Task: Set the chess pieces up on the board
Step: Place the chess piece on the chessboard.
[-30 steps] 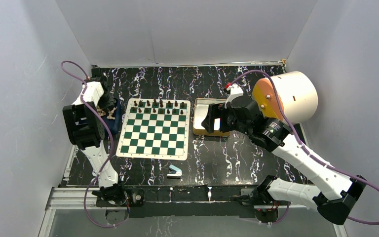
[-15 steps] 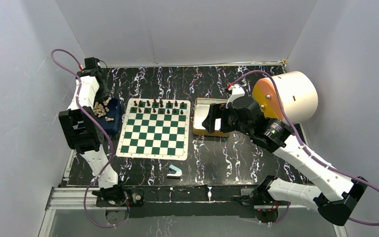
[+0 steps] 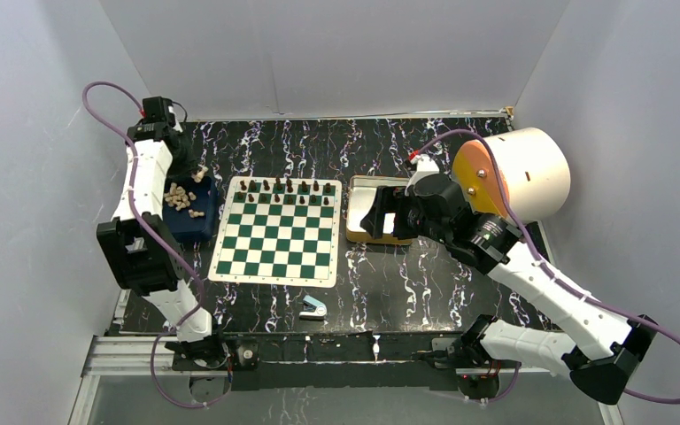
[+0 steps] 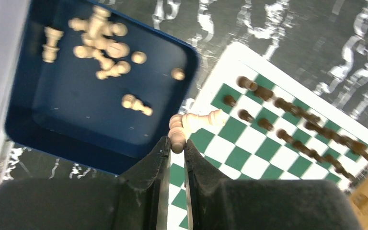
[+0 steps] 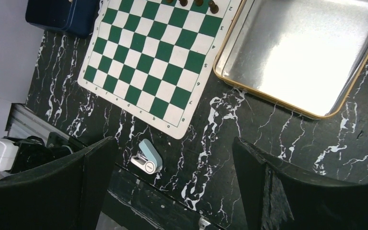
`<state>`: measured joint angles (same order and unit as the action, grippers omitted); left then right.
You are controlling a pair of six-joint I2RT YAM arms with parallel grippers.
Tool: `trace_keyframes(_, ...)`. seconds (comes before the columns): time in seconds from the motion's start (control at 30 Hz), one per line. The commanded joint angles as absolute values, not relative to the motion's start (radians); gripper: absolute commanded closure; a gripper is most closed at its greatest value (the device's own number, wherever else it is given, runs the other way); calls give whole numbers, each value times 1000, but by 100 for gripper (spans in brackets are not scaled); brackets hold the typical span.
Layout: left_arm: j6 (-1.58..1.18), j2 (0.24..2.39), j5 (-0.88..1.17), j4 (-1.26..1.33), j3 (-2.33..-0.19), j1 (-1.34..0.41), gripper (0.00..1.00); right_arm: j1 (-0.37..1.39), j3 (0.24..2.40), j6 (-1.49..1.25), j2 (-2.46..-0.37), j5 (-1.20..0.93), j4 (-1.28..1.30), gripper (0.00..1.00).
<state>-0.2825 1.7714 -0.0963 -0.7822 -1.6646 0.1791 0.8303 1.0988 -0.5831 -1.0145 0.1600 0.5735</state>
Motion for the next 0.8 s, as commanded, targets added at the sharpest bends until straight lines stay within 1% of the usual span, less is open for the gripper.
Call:
trace_keyframes(0.0,-266,1679,69,-825,-1652,103,100,825,1108,-660,-1026,118,473,1)
trace_keyframes(0.1,-264,1652,128,-842,-1647,41,100,824,1120,-705,-1050,70,417,3)
trace_keyframes(0.17,-266,1629,186,-838,-1634,-2,100,825,1129,-735,-1070,41,376,7)
trace_keyframes(0.23,-272,1599,241,-825,-1613,-50,100,824,1125,-770,-1089,9,323,15)
trace_keyframes(0.4,-307,1514,382,-774,-1538,-125,100,821,1123,-845,-1150,-54,208,41)
trace_keyframes(0.43,-314,1496,401,-763,-1518,-137,100,816,1130,-859,-1175,-67,186,45)
trace_keyframes(0.47,-321,1478,426,-746,-1497,-149,100,811,1137,-868,-1195,-82,174,47)
trace_keyframes(0.63,-373,1399,540,-643,-1379,-216,100,785,1186,-900,-1316,-208,122,48)
trace_keyframes(0.77,-400,1365,574,-590,-1293,-268,100,778,1224,-914,-1403,-246,91,43)
